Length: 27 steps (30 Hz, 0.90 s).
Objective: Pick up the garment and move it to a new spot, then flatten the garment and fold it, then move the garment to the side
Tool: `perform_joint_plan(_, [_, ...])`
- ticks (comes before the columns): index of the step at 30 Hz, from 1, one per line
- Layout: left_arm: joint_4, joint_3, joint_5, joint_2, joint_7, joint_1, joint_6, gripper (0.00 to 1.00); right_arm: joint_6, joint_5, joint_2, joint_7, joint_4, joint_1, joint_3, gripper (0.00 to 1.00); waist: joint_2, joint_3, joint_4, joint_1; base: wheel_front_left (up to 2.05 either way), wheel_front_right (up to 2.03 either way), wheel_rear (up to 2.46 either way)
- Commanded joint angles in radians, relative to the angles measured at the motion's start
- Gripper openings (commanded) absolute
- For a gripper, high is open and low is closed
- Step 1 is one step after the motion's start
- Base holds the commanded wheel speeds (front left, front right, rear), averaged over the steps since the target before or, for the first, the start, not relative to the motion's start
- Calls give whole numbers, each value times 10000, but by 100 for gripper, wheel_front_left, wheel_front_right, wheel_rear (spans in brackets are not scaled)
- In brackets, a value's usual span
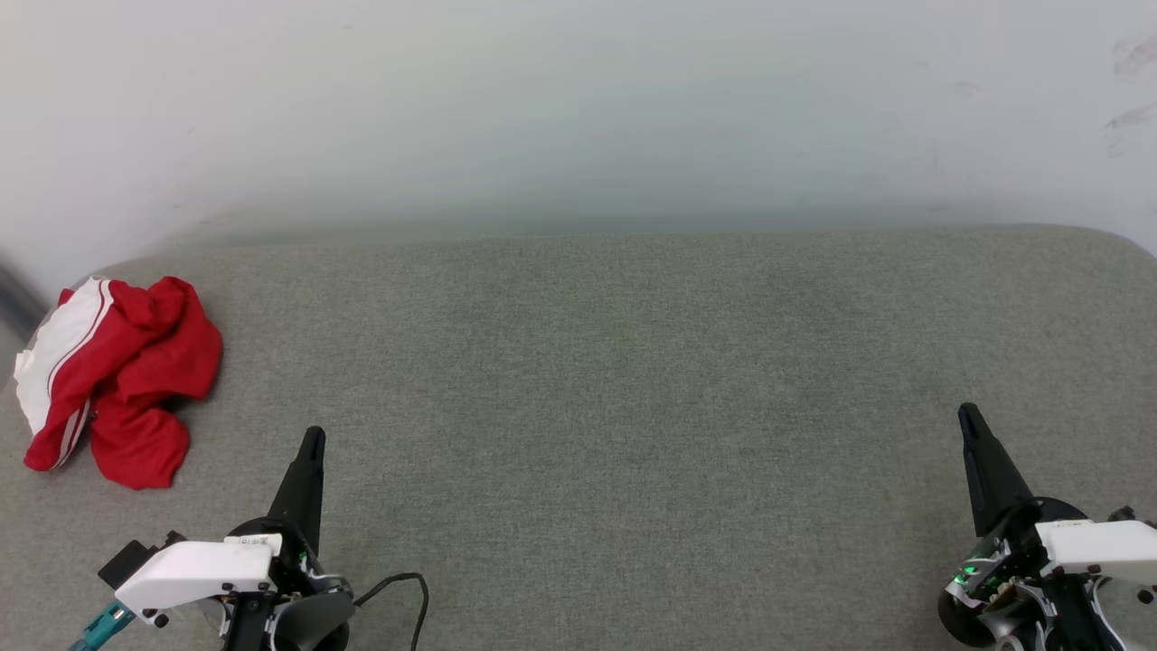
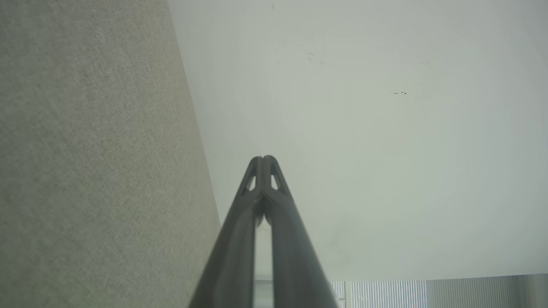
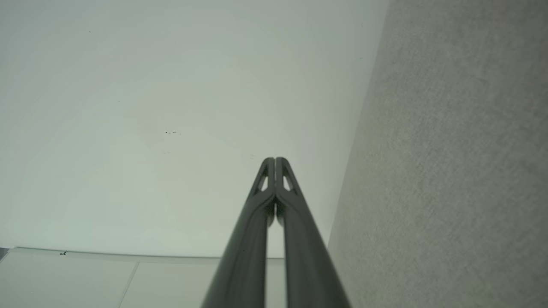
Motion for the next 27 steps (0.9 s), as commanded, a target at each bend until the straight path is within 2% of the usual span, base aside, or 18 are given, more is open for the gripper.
perform_joint_plan(1, [5,21,19,-11,22,-88,-31,0,0,40,41,8,7,-103,-3,0,0,0,0,0,0,0,0])
perform_joint_plan(25, [5,19,18,-11,19,-87,-31,0,0,40,41,8,7,-104,-3,0,0,0,0,0,0,0,0])
perform_joint_plan(26, [0,-2,0,0,0,0,0,100,0,0,0,0,0,0,0,100,0,0,0,0,0,0,0])
perform_joint_plan(27, [45,-8,1,-4,-6,22,0,100,0,-1,0,-2,47,25,4,100,0,0,0,0,0,0,0])
